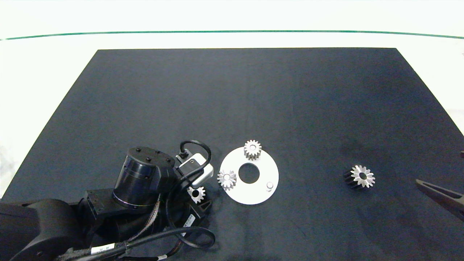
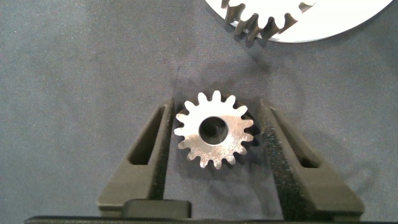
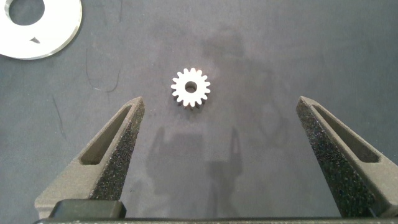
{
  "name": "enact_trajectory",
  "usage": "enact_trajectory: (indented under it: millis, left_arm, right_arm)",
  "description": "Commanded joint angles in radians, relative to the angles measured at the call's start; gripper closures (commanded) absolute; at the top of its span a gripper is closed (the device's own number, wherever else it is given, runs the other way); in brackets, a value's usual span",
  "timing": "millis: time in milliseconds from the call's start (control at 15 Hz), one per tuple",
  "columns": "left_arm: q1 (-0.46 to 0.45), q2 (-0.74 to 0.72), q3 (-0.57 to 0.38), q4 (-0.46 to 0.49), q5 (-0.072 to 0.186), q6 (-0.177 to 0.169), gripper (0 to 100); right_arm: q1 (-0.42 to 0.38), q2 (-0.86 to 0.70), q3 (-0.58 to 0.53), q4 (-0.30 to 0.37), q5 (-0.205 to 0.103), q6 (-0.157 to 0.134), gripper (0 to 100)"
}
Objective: Remove an incorrectly installed larger gear and replace it with the correct smaller gear
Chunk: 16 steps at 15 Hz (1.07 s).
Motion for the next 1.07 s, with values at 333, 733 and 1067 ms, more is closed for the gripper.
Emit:
enact_trajectory:
  millis: [333,733,1067]
  left_arm:
    - [0.002,-0.003,0.008,-0.003,0.002,0.002,62]
    - [0.002,0.0,0.005,-0.003,0.002,0.002,74]
    - [-0.004,-0.006,0.02,0.0,0.002,0.002,81]
  right_arm:
    - [0.002,-0.006,0.0,0.0,-0.001,-0.002,0]
    - [0.002,-0.006,0.0,0.002,-0.001,-0.002,0]
    - [0.002,-0.007,0.006,0.002,-0.001,-0.002,0]
